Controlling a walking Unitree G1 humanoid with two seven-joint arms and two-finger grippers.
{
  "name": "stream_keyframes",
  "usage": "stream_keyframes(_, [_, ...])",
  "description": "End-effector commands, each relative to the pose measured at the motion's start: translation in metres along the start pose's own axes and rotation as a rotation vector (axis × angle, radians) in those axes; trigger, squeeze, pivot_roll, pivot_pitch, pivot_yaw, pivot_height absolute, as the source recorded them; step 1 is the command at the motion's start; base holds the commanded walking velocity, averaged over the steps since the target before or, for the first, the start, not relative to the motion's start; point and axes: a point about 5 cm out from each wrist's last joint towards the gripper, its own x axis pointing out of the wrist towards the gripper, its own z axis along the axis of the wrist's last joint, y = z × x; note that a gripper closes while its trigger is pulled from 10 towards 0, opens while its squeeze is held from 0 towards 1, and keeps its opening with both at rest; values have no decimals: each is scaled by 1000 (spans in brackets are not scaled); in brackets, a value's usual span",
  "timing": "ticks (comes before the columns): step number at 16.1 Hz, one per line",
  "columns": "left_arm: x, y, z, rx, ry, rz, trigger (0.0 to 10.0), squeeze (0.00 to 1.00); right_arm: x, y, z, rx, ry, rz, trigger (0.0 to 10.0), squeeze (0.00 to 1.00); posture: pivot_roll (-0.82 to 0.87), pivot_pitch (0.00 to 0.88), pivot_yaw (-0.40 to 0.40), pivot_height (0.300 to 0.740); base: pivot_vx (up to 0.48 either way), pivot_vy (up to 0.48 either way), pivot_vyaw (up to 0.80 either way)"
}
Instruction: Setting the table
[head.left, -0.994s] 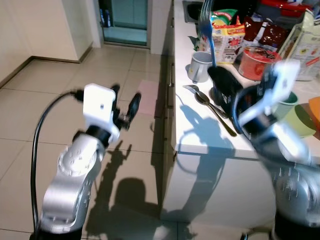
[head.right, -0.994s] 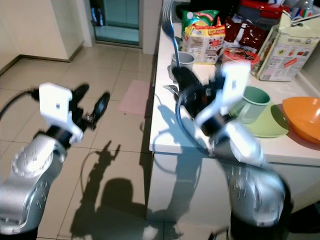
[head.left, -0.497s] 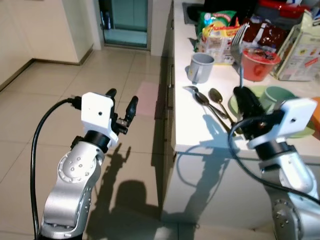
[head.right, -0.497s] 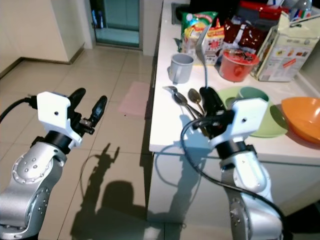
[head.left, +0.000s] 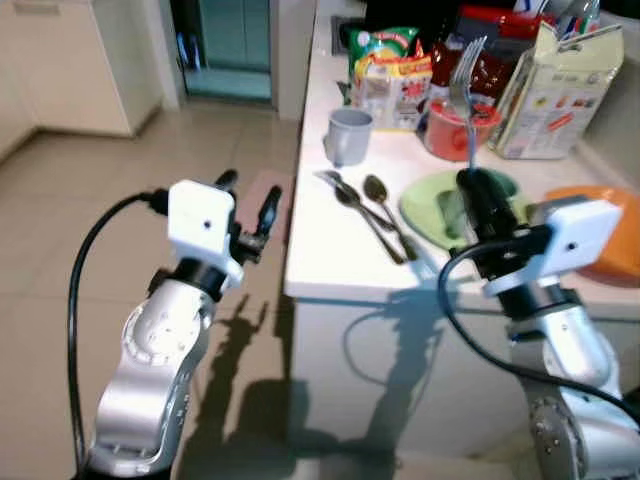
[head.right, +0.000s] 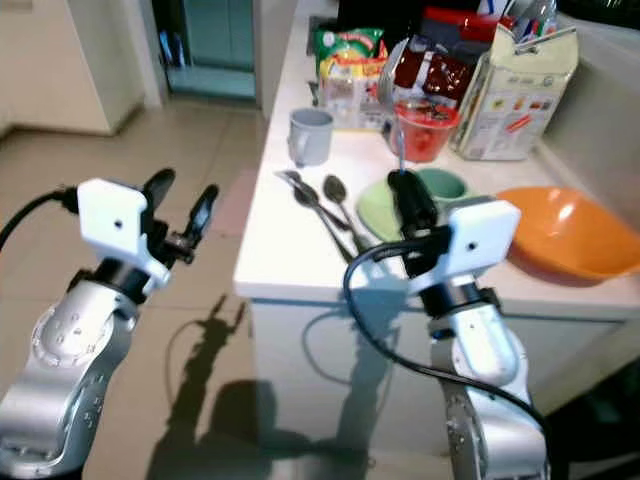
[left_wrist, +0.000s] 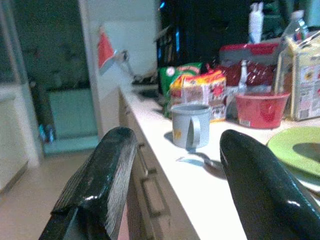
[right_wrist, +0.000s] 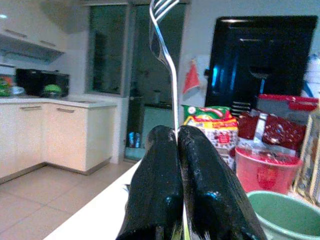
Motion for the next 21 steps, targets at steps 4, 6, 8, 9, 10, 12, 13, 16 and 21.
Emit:
stream_keyframes(4, [2, 3, 7, 11, -23, -8, 10000, 0, 3, 5, 1, -13, -33, 21, 10000, 0, 12, 0, -54, 740, 0, -461, 0])
stream_keyframes(6, [3, 3, 8, 10, -31, -12, 10000, 0, 1, 4, 2, -21, -35, 30, 10000, 0, 14, 0, -53, 740, 0, -461, 0])
stream_keyframes(8, [2, 3, 10, 9, -37, -20, 10000, 0, -2, 3, 0, -29, -37, 29, 10000, 0, 9, 0, -42, 740, 0, -461, 0])
stream_keyframes(9, [4, 3, 10, 9, -37, -22, 10000, 0, -2, 3, 0, -31, -39, 25, 10000, 0, 9, 0, -42, 740, 0, -461, 0])
stream_keyframes(10, [9, 1, 10, 10, -42, -36, 10000, 0, -1, 3, 3, -41, -52, 20, 10000, 0, -5, 0, -35, 740, 0, -461, 0])
stream_keyframes(12, [13, -1, 10, 11, -46, -38, 10000, 0, 0, 0, 5, -53, -62, 11, 10000, 0, -4, 0, -29, 740, 0, -461, 0])
stream_keyframes(13, [14, -2, 11, 17, -49, -38, 10000, 0, 0, -3, 4, -54, -63, 0, 10000, 0, 7, 0, -31, 740, 0, -461, 0])
stream_keyframes(16, [19, 4, 12, 28, -56, -19, 10000, 0, 4, -3, 3, -47, -68, -20, 10000, 0, -7, 0, -26, 740, 0, -461, 0])
stream_keyframes(21, [22, -3, 14, 24, -76, -32, 10000, 0, -2, -7, 1, -37, -68, -54, 10000, 0, -17, 0, -30, 740, 0, -461, 0])
